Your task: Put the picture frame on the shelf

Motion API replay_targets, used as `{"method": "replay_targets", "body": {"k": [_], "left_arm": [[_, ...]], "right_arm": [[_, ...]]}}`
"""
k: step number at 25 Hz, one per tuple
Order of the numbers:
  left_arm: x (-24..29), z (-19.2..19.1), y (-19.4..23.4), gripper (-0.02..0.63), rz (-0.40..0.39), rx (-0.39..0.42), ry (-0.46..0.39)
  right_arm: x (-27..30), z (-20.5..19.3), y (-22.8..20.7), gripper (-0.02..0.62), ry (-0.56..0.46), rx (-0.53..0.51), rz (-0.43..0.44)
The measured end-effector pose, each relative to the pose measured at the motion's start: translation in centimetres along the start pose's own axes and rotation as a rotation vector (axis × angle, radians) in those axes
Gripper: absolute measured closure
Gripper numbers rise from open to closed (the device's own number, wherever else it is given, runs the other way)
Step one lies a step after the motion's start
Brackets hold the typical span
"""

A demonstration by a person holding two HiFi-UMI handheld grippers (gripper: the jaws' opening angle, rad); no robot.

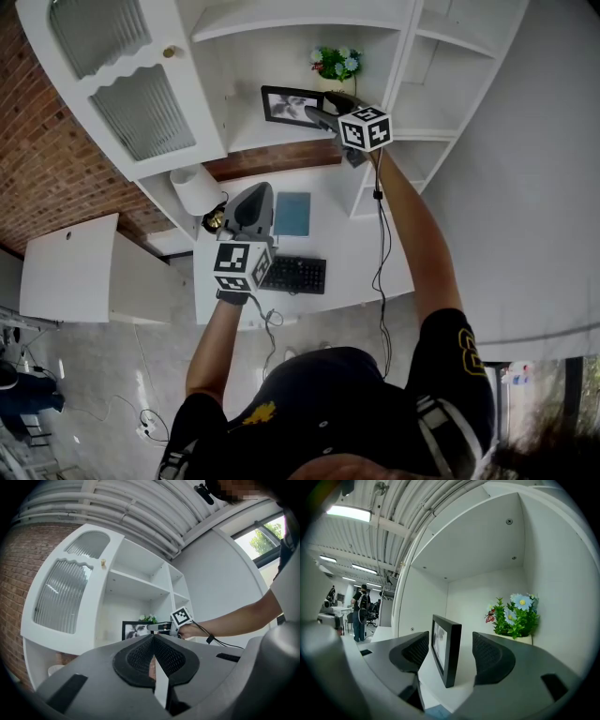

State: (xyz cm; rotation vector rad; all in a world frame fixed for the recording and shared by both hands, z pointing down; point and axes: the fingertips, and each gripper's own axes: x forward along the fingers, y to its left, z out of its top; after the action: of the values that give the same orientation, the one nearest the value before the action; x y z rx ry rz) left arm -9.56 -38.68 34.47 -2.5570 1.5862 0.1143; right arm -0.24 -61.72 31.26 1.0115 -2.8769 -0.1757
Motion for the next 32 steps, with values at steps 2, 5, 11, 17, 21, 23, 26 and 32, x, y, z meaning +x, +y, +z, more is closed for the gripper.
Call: {"method": "replay_targets", "body": {"k": [2,5,11,17,21,23,26,32], "left_arm": [[-0.1,0.1,-0.1,0.588,-0.001,0.000,-0.002],[-0.2,0.2,-0.2,0.588,-0.002,0.001,-0.004],[-0.4,0.2,-0.2,0.588,-0.006,0.000,-0.003],[-0.6,0.3,-0.6,0.588,-0.013,-0.006,-0.003],[-0.7,0.1,-0.7,0.588,-0.018,-0.007,0.001],[-0.8,0.0,-0.7,0.588,-0.019,-0.010,0.005],[-1.0,0.1,-0.6,0.588,-0.018,-0.013,0.002],[-1.4,0.2,-0.6,0.588,-0.022,-0.021,-0.004]], "right_arm": [[-0.1,0.1,0.0,0.342,0.001,-0.001,-0.004],[-0.3,0.0,0.0,0.342,0.004,-0.004,-0.012],[-0.6,-0.3,0.1,0.342,0.015,-0.008,-0.024],[-1.1,-0.4,0.3,0.342,0.020,-0.011,-0.031],[-1.2,-0.6,0.3,0.342,0.043,-0.025,-0.051],[-1.4,-1.0,0.3,0.342,0.058,-0.030,-0.064],[-1.8,-1.4,0.4,0.342,0.067,-0.025,-0.075],[-2.6,-2.4,0.6,0.342,0.089,-0.023,-0.099]]}}
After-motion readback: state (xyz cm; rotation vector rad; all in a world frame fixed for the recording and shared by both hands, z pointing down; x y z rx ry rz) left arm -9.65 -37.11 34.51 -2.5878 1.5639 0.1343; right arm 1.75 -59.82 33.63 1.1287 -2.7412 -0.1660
